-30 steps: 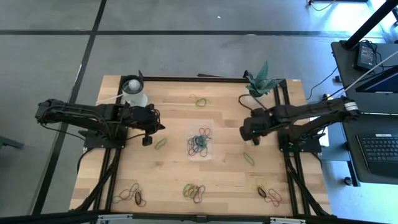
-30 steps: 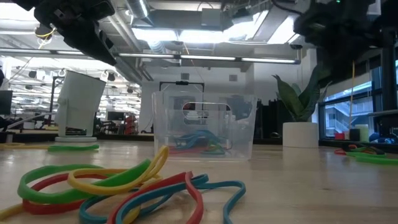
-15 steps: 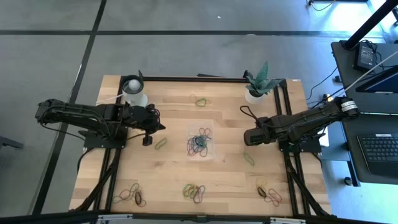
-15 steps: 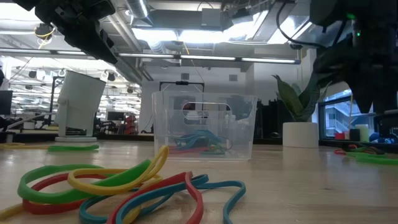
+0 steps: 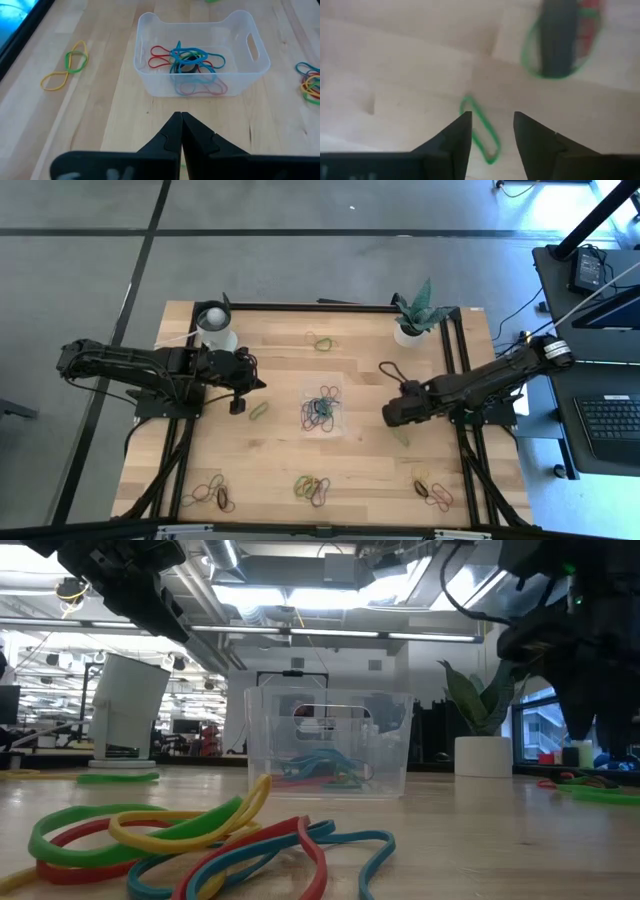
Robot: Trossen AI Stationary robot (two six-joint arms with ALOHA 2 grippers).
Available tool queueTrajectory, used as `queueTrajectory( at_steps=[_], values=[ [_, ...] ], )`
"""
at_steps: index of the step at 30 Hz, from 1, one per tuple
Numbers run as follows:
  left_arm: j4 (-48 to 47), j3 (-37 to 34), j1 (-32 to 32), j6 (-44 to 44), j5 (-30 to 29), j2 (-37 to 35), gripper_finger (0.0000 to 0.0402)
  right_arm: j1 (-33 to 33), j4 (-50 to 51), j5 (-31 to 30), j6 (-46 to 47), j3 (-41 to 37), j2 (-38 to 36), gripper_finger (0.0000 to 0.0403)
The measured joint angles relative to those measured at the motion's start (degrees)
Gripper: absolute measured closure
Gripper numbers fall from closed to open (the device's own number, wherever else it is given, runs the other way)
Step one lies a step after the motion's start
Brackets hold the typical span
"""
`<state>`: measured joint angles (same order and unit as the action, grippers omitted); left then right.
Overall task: Pick and place rubber bands into bin
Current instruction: Put the green rubber band into the transparent bin
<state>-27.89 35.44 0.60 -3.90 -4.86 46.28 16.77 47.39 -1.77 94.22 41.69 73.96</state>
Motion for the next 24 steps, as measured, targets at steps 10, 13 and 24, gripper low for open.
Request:
queueTrajectory(
  at_steps=[10,13,24],
  values=[
    [0.8,0.0,0.0,0.2,-0.1,0.0,0.0398,5.8,-4.7,3.5,-0.2,3.1,11.1,0.0313],
    [0.8,0.0,0.0,0.2,-0.1,0.0,0.0398,6.5,-4.6,3.5,-0.2,3.5,14.6,0.0320],
    [0.8,0.0,0.0,0.2,-0.2,0.0,0.0398,7.5,-3.5,3.6,-4.0,5.0,20.9,0.0390]
  ],
)
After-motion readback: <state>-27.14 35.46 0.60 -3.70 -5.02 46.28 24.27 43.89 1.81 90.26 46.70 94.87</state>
